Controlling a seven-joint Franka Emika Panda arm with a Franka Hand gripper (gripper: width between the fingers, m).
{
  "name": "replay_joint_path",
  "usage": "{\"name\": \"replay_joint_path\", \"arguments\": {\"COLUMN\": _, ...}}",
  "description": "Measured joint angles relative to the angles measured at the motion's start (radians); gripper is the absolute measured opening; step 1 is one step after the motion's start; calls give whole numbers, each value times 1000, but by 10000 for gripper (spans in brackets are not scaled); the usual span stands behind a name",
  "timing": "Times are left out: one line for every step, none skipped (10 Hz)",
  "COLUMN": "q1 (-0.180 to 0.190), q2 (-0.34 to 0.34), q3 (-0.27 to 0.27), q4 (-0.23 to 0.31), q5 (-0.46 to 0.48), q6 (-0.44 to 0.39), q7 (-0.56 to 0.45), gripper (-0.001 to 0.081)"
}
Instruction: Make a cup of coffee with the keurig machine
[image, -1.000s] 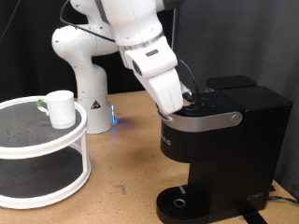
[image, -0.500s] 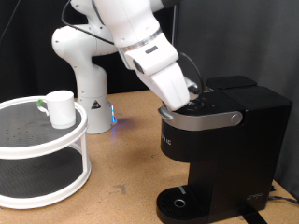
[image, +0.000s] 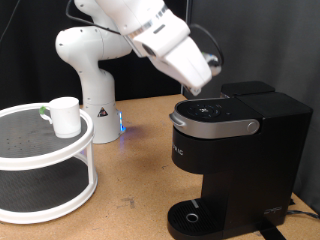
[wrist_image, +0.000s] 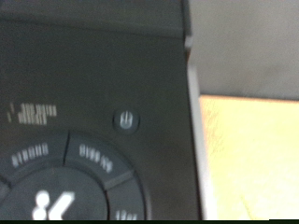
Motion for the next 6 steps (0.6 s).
{"name": "replay_joint_path", "arguments": {"q1": 0, "q2": -18, "q3": -10, "q4": 12, "q5": 37, "q6": -34, "q7": -6, "gripper": 1}}
{"name": "replay_joint_path", "arguments": {"q1": 0, "q2": -32, "q3": -20, "q4": 20, "q5": 63, "q6": -66, "q7": -12, "gripper": 1}}
{"name": "replay_joint_path", "arguments": {"q1": 0, "q2": -30, "q3": -19, "q4": 18, "q5": 50, "q6": -61, "q7": -9, "gripper": 1}}
{"name": "replay_joint_path", "arguments": {"q1": 1, "q2": -32, "q3": -13, "q4": 5, "q5": 61, "q6": -2, "q7": -10, "gripper": 1}}
{"name": "replay_joint_path", "arguments": {"q1": 2, "q2": -47, "q3": -3, "q4": -22, "q5": 98, "q6": 77, "q7": -27, "gripper": 1}}
{"name": "replay_joint_path", "arguments": {"q1": 2, "q2": -74, "q3": -2, "q4": -58, "q5": 141, "q6": 112, "q7": -42, "gripper": 1}}
